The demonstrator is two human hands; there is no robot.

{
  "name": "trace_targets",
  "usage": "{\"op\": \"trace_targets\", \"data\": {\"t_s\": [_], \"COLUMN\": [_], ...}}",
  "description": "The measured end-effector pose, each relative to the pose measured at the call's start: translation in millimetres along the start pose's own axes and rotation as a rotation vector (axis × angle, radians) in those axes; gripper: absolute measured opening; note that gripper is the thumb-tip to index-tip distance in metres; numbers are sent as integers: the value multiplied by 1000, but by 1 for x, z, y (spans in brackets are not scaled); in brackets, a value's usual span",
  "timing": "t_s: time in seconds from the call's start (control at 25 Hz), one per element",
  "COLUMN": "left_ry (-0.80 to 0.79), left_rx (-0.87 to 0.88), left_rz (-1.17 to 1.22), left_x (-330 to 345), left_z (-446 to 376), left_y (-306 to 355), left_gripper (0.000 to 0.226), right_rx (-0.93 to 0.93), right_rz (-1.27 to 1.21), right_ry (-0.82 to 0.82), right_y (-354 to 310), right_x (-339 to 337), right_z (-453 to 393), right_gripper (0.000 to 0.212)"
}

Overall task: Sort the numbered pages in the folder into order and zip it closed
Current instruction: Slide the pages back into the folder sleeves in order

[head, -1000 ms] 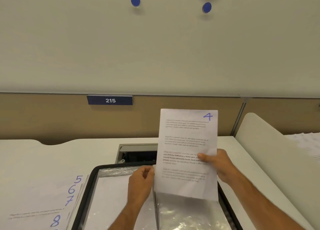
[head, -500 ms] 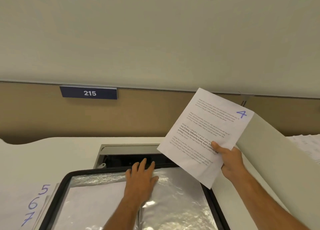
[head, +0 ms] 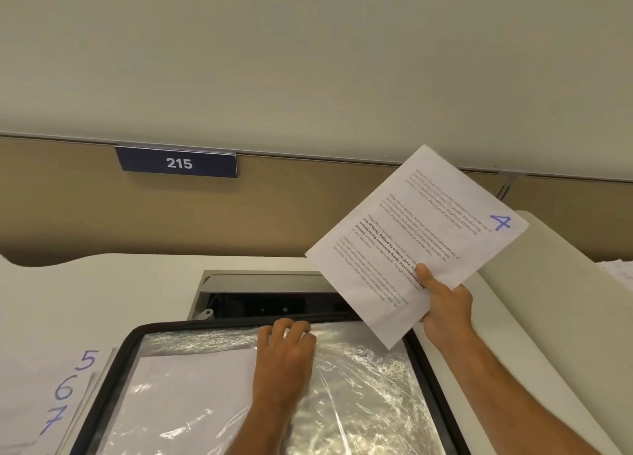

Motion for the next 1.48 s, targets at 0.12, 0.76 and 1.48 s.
{"op": "trace_targets", "data": {"t_s": [0.12,0.76,1.48], "left_ry": [1,-170,-149], "left_rx": [-6,61,1], "left_rz": [-4,103,159], "left_x": [3,6,4], "left_z": [1,-1,0], "left_y": [-3,6,2], "left_gripper": [35,56,42], "right_rx": [-15,-99,7], "right_rz": [-63,-124,275], "right_ry": [-46,-139,-401], "right_y": [4,6,45], "right_x": [15,52,33], "right_z": [2,3,-14], "right_gripper": [51,48,79]}}
Point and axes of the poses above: each hand's wrist, its own z-axis away from the middle knuckle, its own x-axis out of the palm, y = z × x, the point moved 7 cm from there along -z, towards the middle knuckle, and after that the axes turned 9 degrees about -z, right-handed, at the moved point
